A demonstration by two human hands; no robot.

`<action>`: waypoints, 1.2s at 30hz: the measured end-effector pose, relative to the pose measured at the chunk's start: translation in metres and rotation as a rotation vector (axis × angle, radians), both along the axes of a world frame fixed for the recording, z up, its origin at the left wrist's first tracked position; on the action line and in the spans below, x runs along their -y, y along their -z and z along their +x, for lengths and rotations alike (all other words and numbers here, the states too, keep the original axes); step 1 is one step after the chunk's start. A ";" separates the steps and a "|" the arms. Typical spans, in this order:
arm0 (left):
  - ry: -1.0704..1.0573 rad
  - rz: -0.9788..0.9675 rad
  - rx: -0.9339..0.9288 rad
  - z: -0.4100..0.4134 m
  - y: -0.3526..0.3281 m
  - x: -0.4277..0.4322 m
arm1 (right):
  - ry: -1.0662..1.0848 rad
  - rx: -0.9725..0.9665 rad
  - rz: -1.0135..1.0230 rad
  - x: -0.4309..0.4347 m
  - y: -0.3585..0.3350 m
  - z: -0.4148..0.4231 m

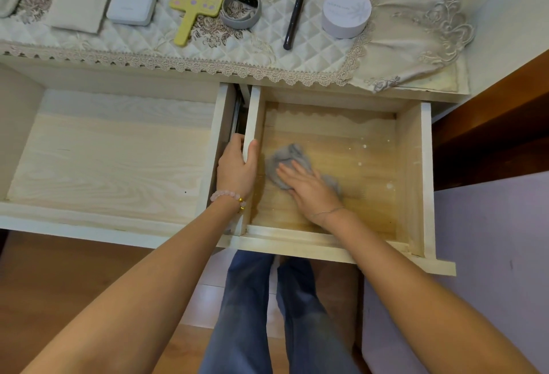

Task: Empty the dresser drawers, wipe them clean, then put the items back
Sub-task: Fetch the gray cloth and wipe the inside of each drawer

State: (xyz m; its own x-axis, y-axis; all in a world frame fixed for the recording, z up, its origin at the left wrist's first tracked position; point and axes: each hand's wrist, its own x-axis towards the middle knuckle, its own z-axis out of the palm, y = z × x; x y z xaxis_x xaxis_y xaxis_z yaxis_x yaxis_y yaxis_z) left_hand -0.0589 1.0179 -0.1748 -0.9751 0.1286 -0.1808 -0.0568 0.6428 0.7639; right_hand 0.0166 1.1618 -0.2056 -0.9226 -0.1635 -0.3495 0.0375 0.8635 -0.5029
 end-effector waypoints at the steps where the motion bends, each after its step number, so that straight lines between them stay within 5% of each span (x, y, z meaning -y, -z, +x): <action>1: 0.004 0.001 -0.006 0.000 0.000 0.000 | -0.046 0.002 0.003 0.009 0.000 -0.005; 11: 0.008 0.012 0.002 0.000 0.001 0.001 | -0.282 -0.016 0.002 -0.016 0.001 -0.001; 24: -0.003 0.006 0.044 0.000 0.000 0.001 | 0.170 0.178 0.104 -0.109 -0.009 0.056; 36: -0.007 0.014 0.038 -0.001 0.003 0.001 | -0.211 0.193 -0.078 -0.070 -0.004 0.045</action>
State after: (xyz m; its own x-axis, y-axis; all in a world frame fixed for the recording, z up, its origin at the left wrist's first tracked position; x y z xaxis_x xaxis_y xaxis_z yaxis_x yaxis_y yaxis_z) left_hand -0.0596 1.0172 -0.1781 -0.9685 0.1243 -0.2159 -0.0906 0.6316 0.7700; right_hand 0.0614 1.2320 -0.2016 -0.7832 -0.3776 -0.4939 -0.0372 0.8214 -0.5691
